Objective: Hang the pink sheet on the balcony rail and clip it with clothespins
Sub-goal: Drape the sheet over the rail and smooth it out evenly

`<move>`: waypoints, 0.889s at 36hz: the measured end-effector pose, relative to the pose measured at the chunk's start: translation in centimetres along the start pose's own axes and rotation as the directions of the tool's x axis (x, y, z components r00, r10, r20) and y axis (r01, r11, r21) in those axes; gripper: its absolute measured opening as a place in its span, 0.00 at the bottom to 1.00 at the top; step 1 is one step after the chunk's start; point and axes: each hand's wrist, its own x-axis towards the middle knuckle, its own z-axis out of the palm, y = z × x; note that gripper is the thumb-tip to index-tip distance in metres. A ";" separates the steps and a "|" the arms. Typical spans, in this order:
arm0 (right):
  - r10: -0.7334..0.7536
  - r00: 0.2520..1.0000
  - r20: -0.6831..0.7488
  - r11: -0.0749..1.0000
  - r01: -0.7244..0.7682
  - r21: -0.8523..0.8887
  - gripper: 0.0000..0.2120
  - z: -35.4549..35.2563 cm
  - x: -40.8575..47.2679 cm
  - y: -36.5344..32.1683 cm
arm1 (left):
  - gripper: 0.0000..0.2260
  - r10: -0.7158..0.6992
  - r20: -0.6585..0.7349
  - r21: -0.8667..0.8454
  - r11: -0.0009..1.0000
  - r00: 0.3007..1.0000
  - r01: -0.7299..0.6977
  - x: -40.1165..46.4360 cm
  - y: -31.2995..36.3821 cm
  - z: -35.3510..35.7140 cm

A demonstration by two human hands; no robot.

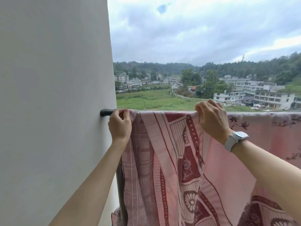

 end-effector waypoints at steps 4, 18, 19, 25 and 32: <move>-0.048 0.989 0.143 0.998 0.052 -0.022 0.14 -1.7 -0.7 2.7 | 0.10 0.058 -0.011 0.098 0.994 0.998 -0.056 -0.1 1.4 1.1; 0.123 0.992 0.022 0.980 -0.118 -0.159 0.03 -5.0 -2.8 8.3 | 0.09 0.181 0.106 0.100 0.976 0.978 -0.191 -3.2 5.1 5.3; 0.161 0.987 0.007 0.969 -0.156 -0.189 0.03 -5.6 -3.1 9.2 | 0.09 0.194 0.118 0.100 0.973 0.974 -0.206 -3.5 5.6 5.8; 0.279 0.960 -0.034 0.908 -0.276 -0.314 0.06 -7.9 -4.1 12.5 | 0.09 0.220 0.204 0.073 0.968 0.954 -0.239 -5.6 8.3 9.0; 0.355 0.920 -0.167 0.865 -0.390 -0.316 0.04 -7.9 -3.3 13.2 | 0.07 0.212 0.214 0.065 0.971 0.954 -0.230 -6.1 8.7 10.5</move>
